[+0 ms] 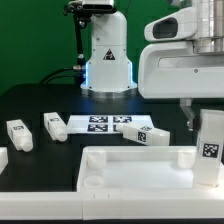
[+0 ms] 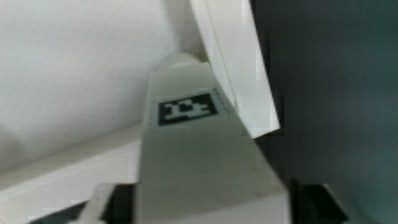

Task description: Assemble desk

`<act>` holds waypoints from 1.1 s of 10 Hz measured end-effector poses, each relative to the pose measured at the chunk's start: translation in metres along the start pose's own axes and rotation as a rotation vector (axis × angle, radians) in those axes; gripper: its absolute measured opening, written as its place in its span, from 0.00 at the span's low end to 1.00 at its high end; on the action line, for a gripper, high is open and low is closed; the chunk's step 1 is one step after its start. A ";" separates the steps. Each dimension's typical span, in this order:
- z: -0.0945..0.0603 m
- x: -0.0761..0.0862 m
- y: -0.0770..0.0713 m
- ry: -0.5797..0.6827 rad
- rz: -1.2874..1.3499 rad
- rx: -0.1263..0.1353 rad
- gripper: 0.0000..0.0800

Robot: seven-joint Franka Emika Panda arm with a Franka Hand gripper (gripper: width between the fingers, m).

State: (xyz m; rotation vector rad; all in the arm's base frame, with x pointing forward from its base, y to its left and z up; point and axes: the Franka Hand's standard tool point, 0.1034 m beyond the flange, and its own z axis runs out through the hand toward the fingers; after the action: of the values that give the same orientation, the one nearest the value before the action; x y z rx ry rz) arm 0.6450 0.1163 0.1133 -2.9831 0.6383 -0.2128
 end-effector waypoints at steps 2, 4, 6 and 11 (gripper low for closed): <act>-0.001 0.002 0.008 -0.009 0.281 -0.016 0.37; 0.001 -0.004 0.008 -0.040 0.607 -0.022 0.37; -0.001 -0.003 0.009 -0.031 0.596 -0.043 0.36; 0.003 -0.007 0.012 -0.053 1.185 0.059 0.36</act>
Offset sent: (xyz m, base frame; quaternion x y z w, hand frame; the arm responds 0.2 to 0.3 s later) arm -0.0011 0.0043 0.0045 -0.0157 -0.0264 0.4316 0.9016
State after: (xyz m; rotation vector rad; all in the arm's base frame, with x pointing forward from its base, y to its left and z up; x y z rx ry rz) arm 0.6347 0.1085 0.1085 -2.0381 2.1039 -0.0471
